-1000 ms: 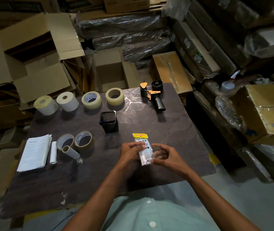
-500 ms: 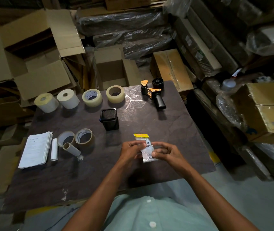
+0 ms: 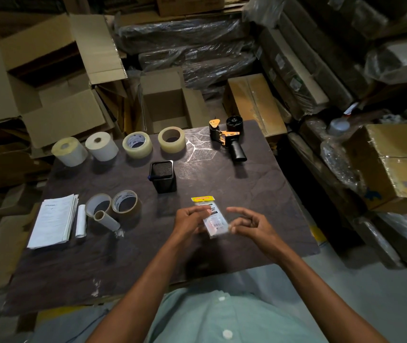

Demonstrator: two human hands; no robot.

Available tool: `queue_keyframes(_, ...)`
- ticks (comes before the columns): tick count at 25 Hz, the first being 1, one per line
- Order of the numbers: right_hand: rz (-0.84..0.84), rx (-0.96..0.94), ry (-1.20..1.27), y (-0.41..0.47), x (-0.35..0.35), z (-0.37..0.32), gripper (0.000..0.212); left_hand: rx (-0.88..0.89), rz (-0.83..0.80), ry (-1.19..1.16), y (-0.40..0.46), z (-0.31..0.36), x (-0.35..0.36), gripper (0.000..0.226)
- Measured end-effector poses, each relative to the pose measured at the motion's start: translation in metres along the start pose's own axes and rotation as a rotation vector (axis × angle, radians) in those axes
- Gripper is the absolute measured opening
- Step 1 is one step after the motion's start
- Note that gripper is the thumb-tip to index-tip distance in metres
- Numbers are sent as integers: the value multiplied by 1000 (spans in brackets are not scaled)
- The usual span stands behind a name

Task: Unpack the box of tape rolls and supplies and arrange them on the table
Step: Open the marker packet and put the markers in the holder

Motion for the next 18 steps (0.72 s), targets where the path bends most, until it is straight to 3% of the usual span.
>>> queue_keyframes(5,84,-31,-179,0,3,-8,34,16,62,-5,5,6,-1,18)
queue_keyframes(11,219,-80,-406,-10,8,-14,42,53,87,-38,10,6,-1,23)
queue_keyframes(16,293,-135,-680,-18,14,-20,10,-3,100,-129,11,3,2,29)
queue_keyframes(18,329,-150,-756,-21,17,-23,7,-51,83,-186,13,0,3,36)
Point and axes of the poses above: each hand's wrist, its own y-axis towards the middle knuckle, its own x-axis out of the palm, z = x × y, the point moved 5 cm from there along y, towards the middle knuckle, and after that the axes turned 13 degrees about x, right-handed, at the moved point
